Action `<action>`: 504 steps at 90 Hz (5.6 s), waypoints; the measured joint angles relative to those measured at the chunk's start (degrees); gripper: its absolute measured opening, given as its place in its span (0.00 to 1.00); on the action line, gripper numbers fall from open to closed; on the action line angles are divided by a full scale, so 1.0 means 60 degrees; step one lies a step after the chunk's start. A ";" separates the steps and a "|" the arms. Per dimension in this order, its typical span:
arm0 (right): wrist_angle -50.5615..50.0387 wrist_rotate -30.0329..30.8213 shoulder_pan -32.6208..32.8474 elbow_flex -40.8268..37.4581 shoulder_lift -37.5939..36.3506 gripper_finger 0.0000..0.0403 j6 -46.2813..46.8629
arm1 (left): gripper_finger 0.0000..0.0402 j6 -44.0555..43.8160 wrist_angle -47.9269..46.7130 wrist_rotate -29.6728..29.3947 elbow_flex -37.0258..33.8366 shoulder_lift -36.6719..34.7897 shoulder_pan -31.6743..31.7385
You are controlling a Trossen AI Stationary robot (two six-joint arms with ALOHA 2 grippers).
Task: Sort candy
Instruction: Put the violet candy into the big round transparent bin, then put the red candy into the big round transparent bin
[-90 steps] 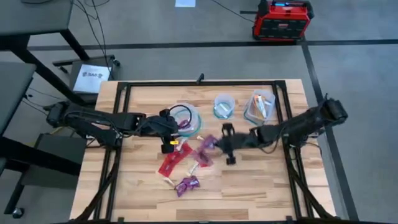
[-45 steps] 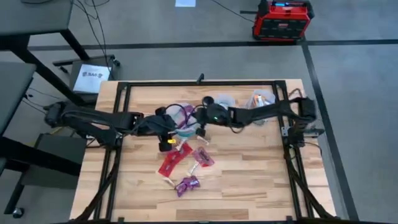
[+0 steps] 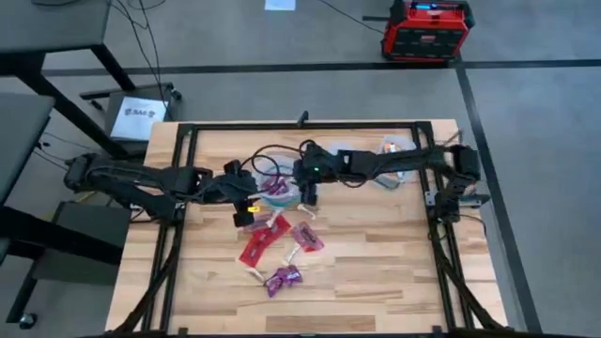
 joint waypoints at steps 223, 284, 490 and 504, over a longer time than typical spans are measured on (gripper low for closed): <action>0.1784 -0.0052 -0.0364 0.1163 0.1339 0.27 0.0974 | 0.40 -0.0726 0.0183 -0.0738 0.0007 -0.0033 -0.1081; 0.4165 -0.0737 0.4243 -0.0525 0.1738 0.48 0.0917 | 0.40 -0.0436 -0.0398 -0.0712 0.0007 -0.0029 -0.1077; -0.0847 -0.1728 -0.0578 0.0409 -0.0698 0.58 0.0698 | 0.40 -0.1295 -0.0387 -0.0392 0.0007 -0.0011 -0.1095; -0.0994 -0.1639 0.0226 -0.0754 -0.2332 0.54 0.0929 | 0.40 -0.1480 -0.0464 -0.0392 0.0007 -0.0011 -0.1095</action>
